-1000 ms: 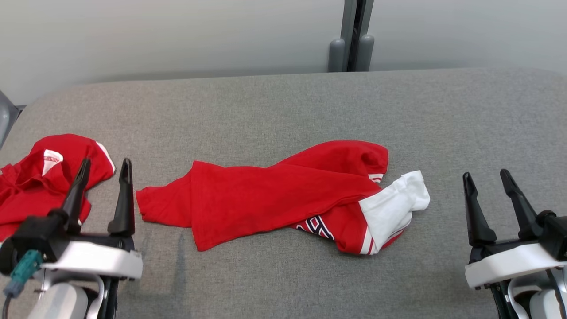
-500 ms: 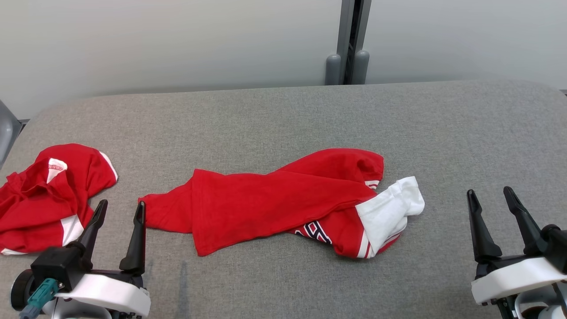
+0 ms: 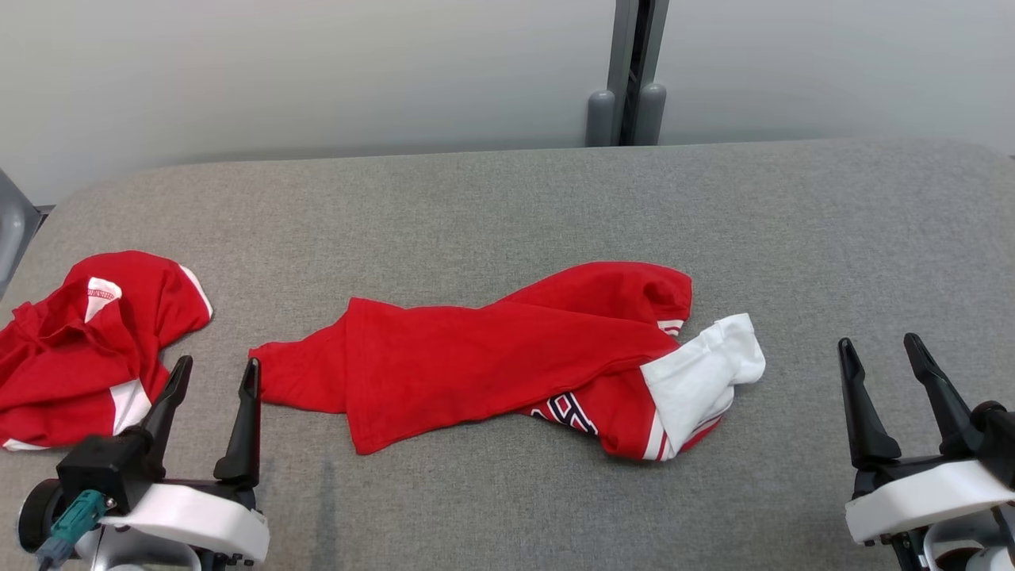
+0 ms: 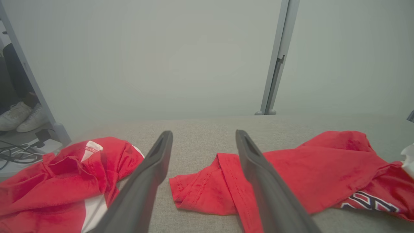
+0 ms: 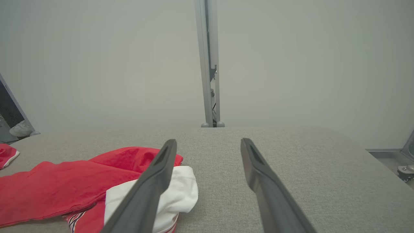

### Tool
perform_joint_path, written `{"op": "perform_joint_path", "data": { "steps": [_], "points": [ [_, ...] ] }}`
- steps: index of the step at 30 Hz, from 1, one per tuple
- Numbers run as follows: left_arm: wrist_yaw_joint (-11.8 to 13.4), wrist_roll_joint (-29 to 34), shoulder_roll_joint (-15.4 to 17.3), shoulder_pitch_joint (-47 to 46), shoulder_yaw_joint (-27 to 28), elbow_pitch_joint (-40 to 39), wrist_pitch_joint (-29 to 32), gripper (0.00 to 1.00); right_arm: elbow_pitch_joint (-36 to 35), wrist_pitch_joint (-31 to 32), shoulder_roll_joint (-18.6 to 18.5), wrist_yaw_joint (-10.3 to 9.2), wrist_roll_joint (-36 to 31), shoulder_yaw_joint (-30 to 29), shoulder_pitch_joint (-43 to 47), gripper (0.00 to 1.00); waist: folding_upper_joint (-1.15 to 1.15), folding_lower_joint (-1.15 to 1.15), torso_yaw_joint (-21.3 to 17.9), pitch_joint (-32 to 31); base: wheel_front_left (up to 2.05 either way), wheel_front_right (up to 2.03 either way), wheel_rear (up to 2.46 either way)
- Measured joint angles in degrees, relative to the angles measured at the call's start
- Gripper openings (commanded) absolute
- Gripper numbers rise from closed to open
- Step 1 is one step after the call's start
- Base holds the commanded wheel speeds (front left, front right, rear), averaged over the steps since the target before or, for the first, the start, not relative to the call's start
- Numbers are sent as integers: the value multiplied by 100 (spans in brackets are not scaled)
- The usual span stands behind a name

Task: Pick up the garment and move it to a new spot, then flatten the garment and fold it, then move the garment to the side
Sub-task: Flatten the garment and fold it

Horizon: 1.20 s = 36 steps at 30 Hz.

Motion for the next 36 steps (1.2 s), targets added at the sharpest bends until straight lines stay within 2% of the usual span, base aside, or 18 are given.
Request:
{"op": "perform_joint_path", "data": {
  "steps": [2,6,15,25,26,27,28,32,36],
  "points": [
    [10,-18,-10,-87,-46,18,89,100,-5,0,-5,0,-10,-10,-6,100,0,0,15,36,0,0,0],
    [-133,-63,-56,-308,-258,211,419,100,-19,9,3,0,-35,23,-51,100,0,0,27,122,0,0,0],
    [-854,-704,-390,-632,-916,1374,1692,100,-15,14,38,0,-71,100,-200,100,0,0,-68,445,0,0,0],
    [-1282,-851,-559,-1252,-968,2357,1633,100,46,-54,78,0,-88,100,-336,100,0,0,-238,764,0,0,0],
    [-1318,-850,-569,-1304,-976,2417,1606,48,54,-62,80,0,-97,100,-349,100,0,0,-251,785,0,0,0],
    [-1370,-850,-572,-1346,-984,2468,1569,15,58,-64,81,0,-108,89,-365,100,0,0,-264,805,0,0,0],
    [-1381,-853,-587,-1386,-987,2521,1567,0,68,-69,82,0,-110,76,-380,100,0,0,-275,824,0,0,0],
    [-1469,-854,-602,-1491,-1012,2669,1474,0,245,-44,-12,0,-79,-8,-387,100,0,0,-288,900,0,0,0],
    [-1474,-853,-581,-1515,-1027,2654,1460,0,550,35,-269,0,125,147,-509,100,0,0,-255,938,0,0,0]
  ]
}}
